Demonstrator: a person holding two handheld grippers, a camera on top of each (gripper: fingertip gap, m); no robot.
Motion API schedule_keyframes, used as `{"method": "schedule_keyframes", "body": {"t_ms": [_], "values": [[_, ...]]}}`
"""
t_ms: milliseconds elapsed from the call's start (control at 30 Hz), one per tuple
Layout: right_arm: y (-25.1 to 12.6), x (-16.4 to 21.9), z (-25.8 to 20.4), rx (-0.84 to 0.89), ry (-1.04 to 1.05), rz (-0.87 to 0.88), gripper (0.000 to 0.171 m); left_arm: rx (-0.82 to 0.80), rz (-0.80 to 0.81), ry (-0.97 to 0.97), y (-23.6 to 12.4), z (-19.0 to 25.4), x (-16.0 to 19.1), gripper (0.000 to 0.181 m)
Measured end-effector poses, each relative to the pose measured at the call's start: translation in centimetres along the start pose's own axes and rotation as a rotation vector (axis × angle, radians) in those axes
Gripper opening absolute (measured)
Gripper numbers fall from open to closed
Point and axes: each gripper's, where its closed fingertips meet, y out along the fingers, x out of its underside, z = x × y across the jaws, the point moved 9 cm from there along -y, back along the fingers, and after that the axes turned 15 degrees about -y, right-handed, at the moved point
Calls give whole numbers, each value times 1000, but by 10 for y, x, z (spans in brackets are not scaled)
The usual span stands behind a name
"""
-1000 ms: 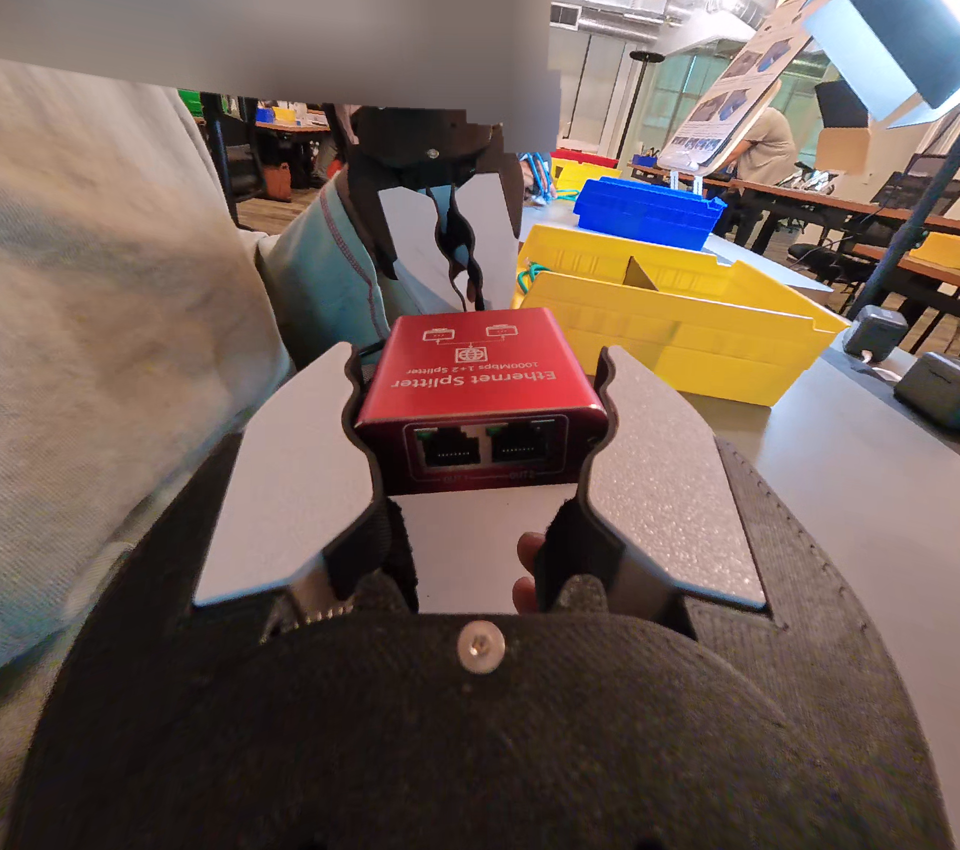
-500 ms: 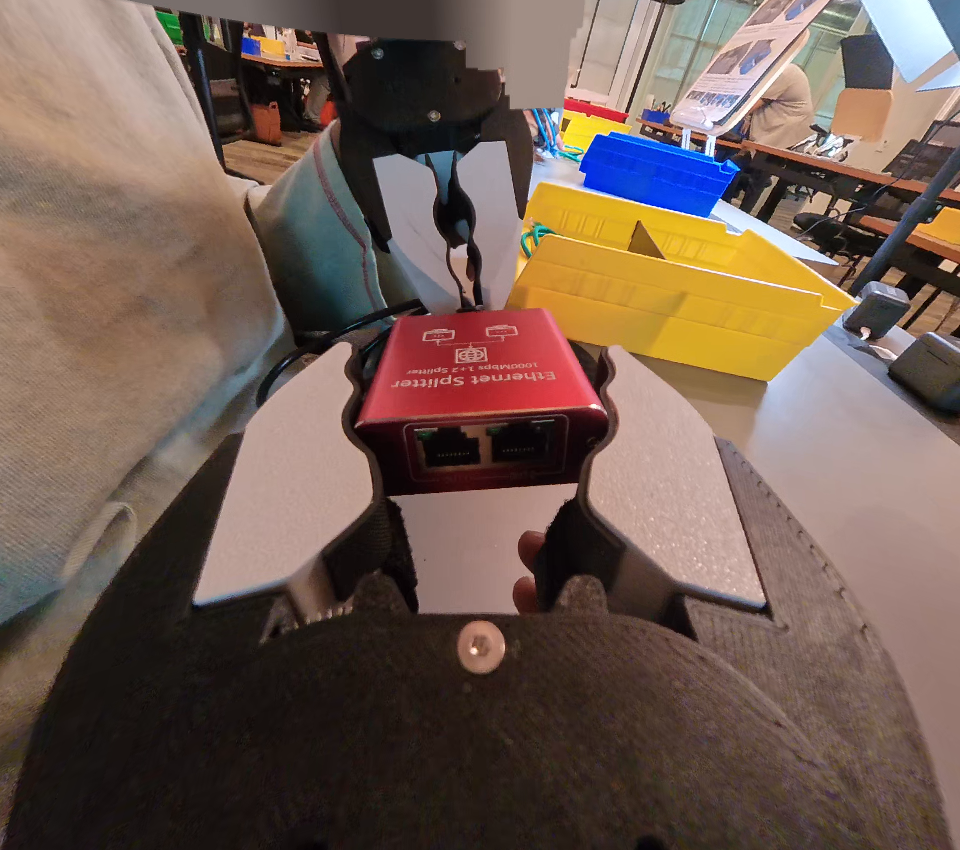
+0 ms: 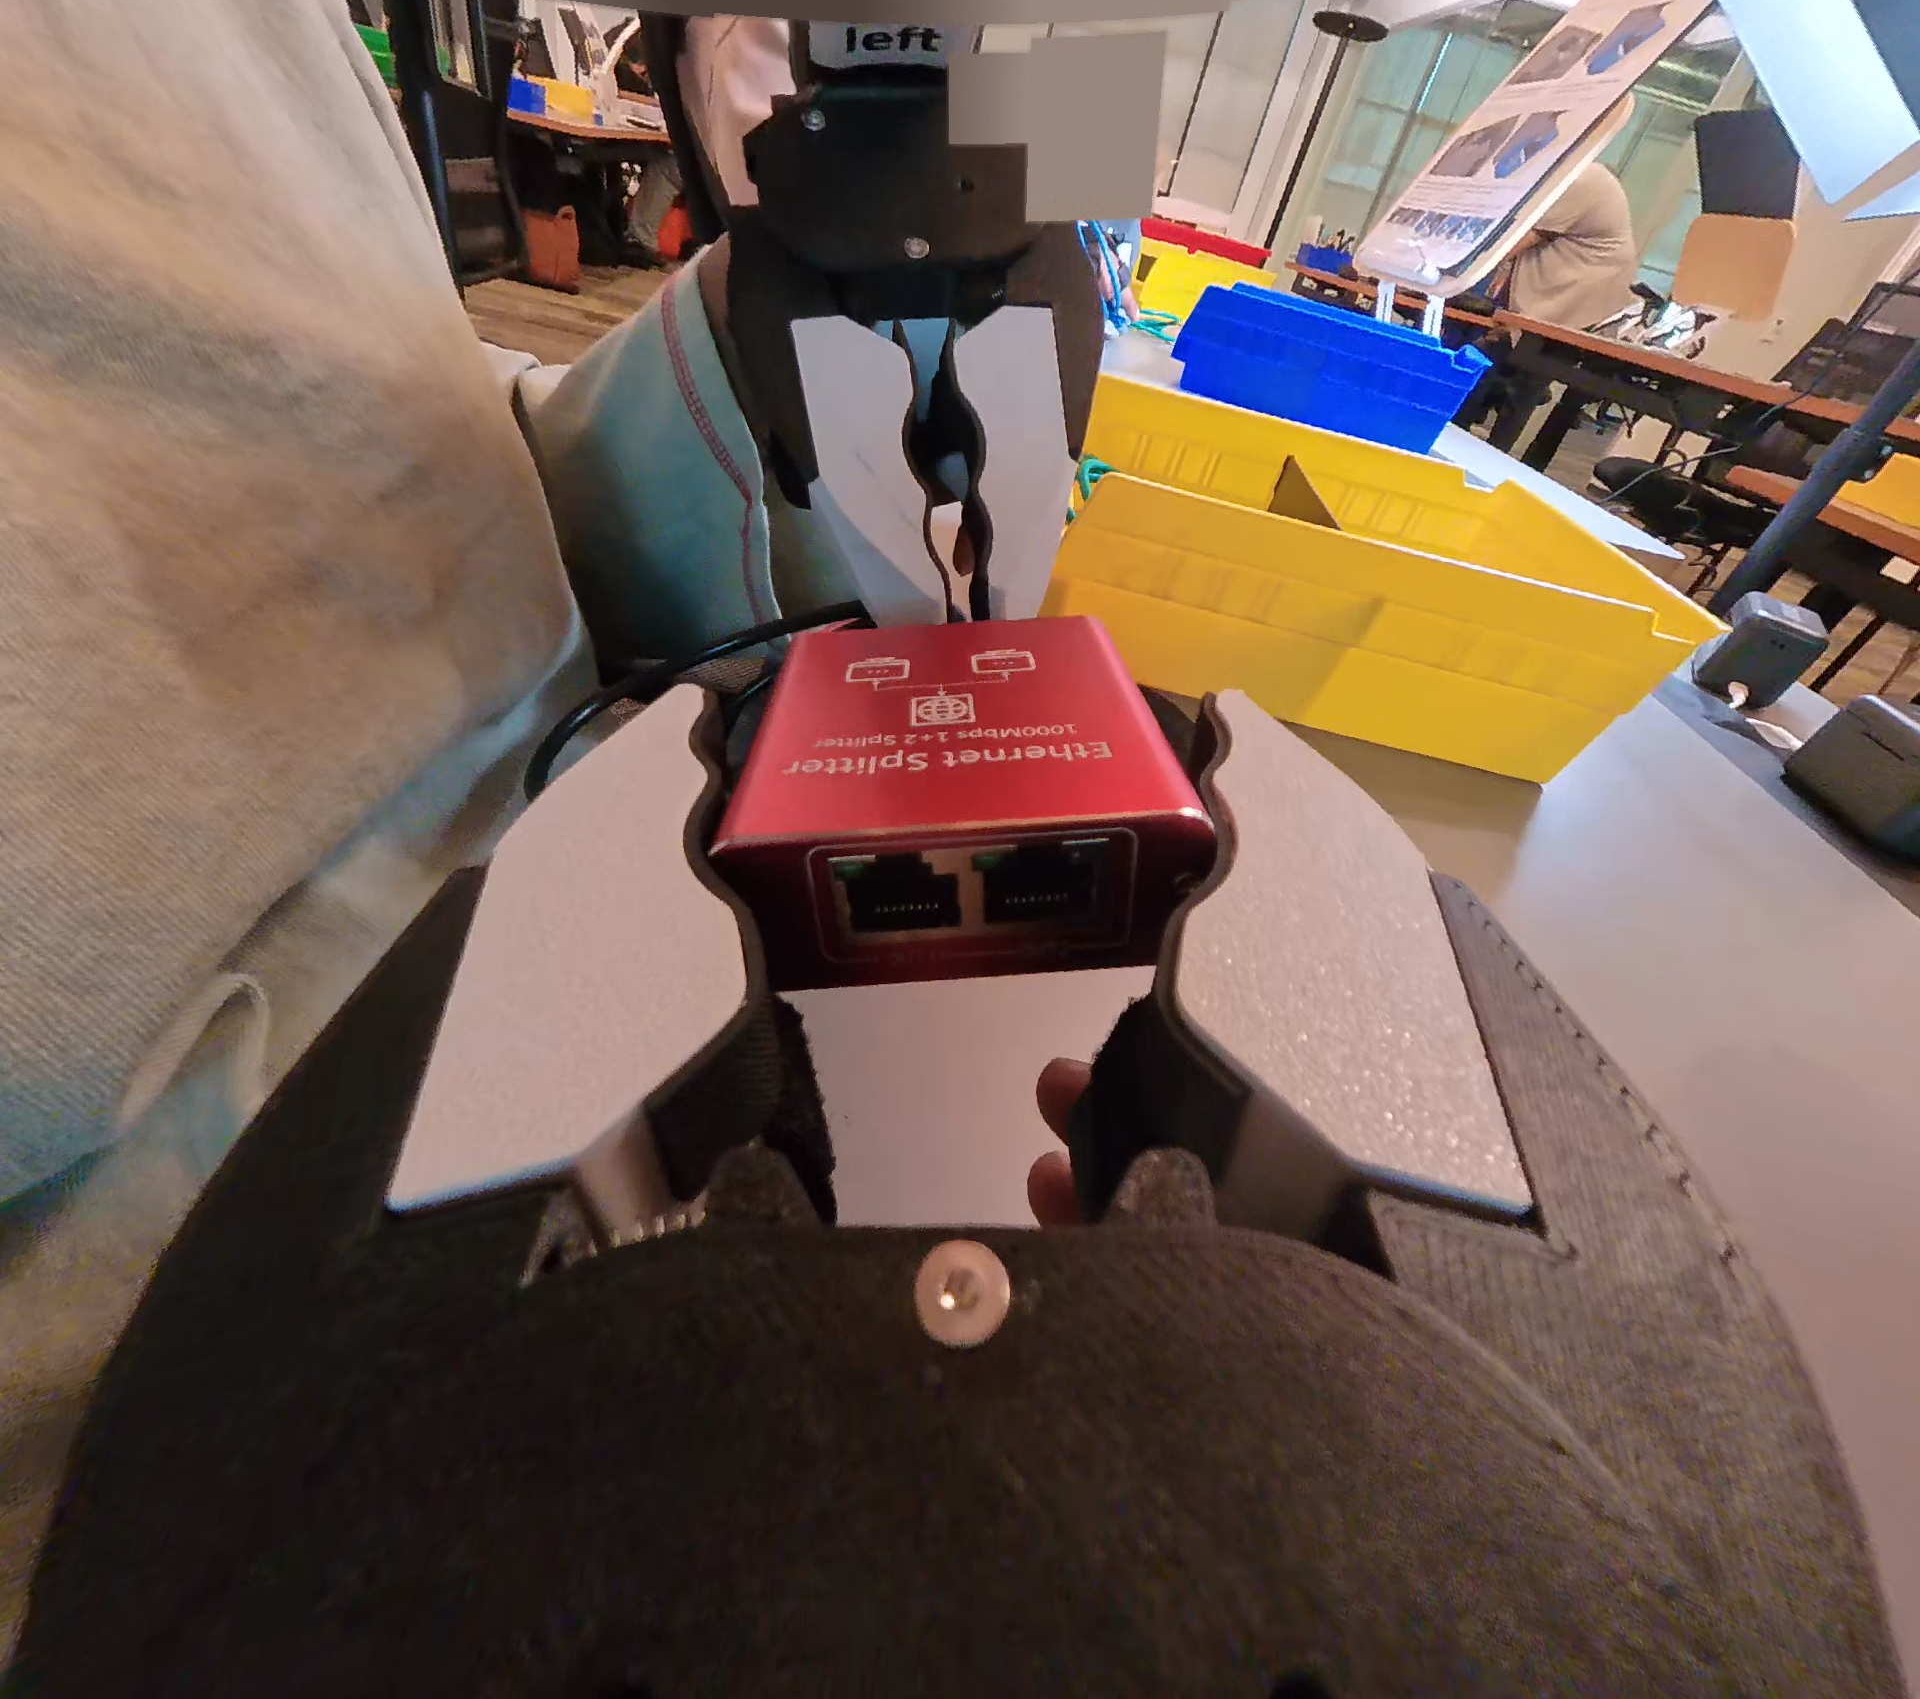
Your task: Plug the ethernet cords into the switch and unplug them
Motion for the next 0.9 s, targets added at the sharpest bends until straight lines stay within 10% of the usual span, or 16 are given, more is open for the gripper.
{"method": "schedule_keyframes", "body": {"t_ms": [900], "values": [[14,9,-2,-25,-1,-296,86,-32,-53,77,21,-5,11,6]]}}
